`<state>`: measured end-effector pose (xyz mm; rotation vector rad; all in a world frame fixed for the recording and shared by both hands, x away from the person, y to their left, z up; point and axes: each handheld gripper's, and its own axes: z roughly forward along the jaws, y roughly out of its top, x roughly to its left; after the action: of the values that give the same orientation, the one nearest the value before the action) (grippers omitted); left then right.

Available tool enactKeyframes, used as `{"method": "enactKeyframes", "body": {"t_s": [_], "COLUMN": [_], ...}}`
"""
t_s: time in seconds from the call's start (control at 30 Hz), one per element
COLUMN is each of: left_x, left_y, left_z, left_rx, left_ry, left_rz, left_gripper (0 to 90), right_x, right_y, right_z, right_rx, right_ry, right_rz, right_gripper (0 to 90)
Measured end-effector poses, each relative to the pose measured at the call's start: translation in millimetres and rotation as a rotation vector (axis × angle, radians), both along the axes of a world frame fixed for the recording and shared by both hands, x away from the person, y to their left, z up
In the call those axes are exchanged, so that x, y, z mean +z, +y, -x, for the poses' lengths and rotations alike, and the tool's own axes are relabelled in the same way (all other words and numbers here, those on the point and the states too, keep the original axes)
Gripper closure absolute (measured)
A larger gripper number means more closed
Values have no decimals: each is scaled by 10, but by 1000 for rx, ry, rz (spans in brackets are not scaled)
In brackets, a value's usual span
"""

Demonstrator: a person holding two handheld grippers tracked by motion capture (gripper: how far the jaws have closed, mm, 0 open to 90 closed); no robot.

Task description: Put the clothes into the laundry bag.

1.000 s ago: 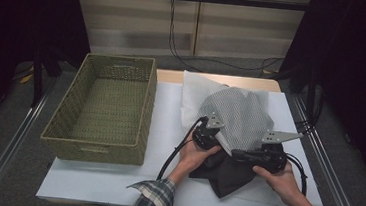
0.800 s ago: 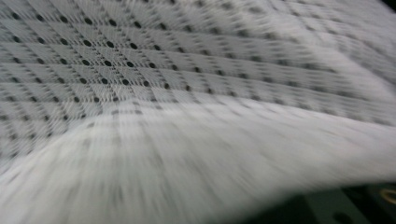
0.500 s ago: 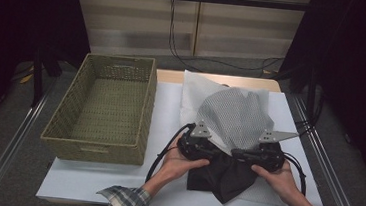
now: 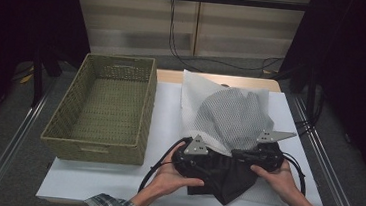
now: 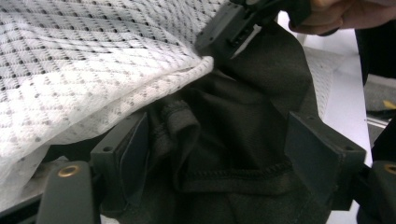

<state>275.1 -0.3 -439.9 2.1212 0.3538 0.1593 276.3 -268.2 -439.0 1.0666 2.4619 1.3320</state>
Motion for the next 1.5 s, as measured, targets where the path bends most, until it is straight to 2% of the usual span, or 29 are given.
{"method": "enactKeyframes", "body": {"t_s": [0.07, 0.13, 0.2, 0.3, 0.33, 0.37, 0.4, 0.5, 0.57, 0.67, 0.7, 0.73, 0.77, 0.8, 0.83, 0.9, 0.97, 1.0, 1.07, 1.13, 1.17, 1.2, 1.27, 1.3, 1.4, 1.5], "left_x": [46, 77, 67, -68, -128, -177, -223, -299, -349, -433, -451, -460, -450, -448, -455, -415, -375, -368, -332, -328, -290, -281, -230, -199, -165, -95], "left_y": [67, 154, 186, 80, 25, -26, -81, -249, -357, -510, -547, -569, -562, -562, -565, -553, -549, -549, -543, -549, -539, -546, -547, -546, -581, -623], "left_z": [-5, -9, 3, 2, -7, 1, 7, -4, -17, -33, -55, -58, -58, -63, -85, -131, -180, -210, -265, -301, -313, -329, -380, -410, -526, -632], "left_rx": [24, 13, 21, -17, -49, -54, -63, -85, -84, -83, -85, -83, -77, -62, -44, -31, -21, -16, -9, 6, 17, 27, 36, 53, 82, 117], "left_ry": [16, 36, 19, 66, 101, 111, 101, 113, 124, 108, 100, 102, 69, 51, 60, 52, 61, 64, 62, 72, 71, 81, 63, 64, 61, 55], "left_rz": [36, 70, 78, 44, 27, -3, -10, -12, -31, -87, -137, -127, -130, -141, -115, -136, -126, -113, -121, -68, -77, -36, 1, -2, 27, 68], "left_gripper": [238, 250, 255, 213, 182, 147, 140, 100, 93, 105, 144, 176, 213, 320, 368, 532, 704, 760, 801, 817, 821, 824, 829, 831, 834, 835], "right_x": [-6, -6, -12, -8, -6, -4, -4, -2, 0, 11, 17, 24, 30, 32, 32, 35, 53, 68, 111, 155, 177, 199, 238, 261, 344, 403], "right_y": [-3, -6, -9, 1, 5, 6, 5, 2, 0, -2, 1, 5, 6, 7, 7, 11, 18, 24, 38, 49, 56, 61, 62, 54, 43, 68], "right_z": [1, 1, -9, -11, -9, -8, -9, -14, -16, -7, -3, 4, 9, 10, 11, 13, 21, 28, 47, 59, 66, 77, 94, 98, 121, 150], "right_rx": [0, -4, 0, 0, -1, -3, -2, 3, -1, 6, 10, 10, 9, 12, 12, 14, 19, 21, 31, 40, 45, 47, 51, 57, 66, 91], "right_ry": [0, -3, 3, 1, 2, 0, 1, 2, -2, -2, -3, -3, -5, -7, -6, -6, -7, -11, -18, -26, -29, -31, -41, -44, -51, -62], "right_rz": [0, 3, 0, 1, 0, 3, 3, 1, -3, -11, -14, -13, -17, -18, -18, -18, -25, -32, -45, -62, -70, -76, -89, -98, -139, -143], "right_gripper": [900, 900, 900, 900, 900, 900, 900, 900, 900, 900, 900, 900, 900, 900, 900, 900, 900, 900, 900, 900, 900, 900, 900, 900, 900, 900]}}
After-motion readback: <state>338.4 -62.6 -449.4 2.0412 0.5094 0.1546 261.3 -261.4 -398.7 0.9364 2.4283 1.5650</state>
